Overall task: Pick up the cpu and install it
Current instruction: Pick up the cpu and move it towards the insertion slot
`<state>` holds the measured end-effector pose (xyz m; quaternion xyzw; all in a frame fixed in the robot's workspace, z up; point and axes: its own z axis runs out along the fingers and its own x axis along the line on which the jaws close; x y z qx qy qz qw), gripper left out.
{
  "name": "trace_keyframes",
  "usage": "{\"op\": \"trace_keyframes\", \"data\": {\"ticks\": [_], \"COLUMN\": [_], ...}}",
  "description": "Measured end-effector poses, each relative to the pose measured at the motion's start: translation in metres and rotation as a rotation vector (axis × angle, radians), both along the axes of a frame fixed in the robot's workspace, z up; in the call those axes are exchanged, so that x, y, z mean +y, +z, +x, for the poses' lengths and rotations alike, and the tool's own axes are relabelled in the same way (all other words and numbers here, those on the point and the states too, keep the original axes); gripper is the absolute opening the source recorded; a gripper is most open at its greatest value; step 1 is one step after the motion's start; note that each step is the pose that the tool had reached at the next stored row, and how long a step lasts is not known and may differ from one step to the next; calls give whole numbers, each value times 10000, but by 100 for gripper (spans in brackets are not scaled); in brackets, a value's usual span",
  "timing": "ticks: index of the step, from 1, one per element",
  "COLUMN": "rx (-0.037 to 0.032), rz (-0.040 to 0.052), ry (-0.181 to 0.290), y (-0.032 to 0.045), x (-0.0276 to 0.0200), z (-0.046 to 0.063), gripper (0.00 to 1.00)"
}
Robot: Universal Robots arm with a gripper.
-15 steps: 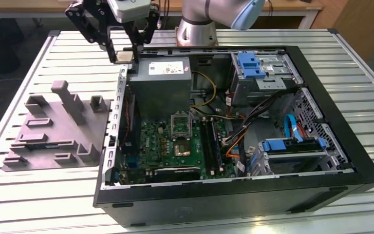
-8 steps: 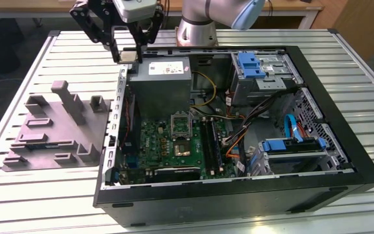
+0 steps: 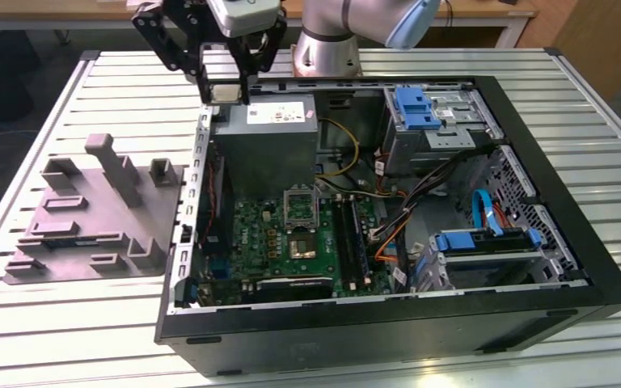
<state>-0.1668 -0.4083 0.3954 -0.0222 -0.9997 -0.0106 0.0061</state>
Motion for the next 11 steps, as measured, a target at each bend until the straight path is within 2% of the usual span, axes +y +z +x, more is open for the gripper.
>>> {"op": "trace_keyframes", "data": {"ticks": [11], "rx": [0], "rz": [0], "ry": [-1], "y": [0], "x": [0], "z": [158], "gripper": [47]}}
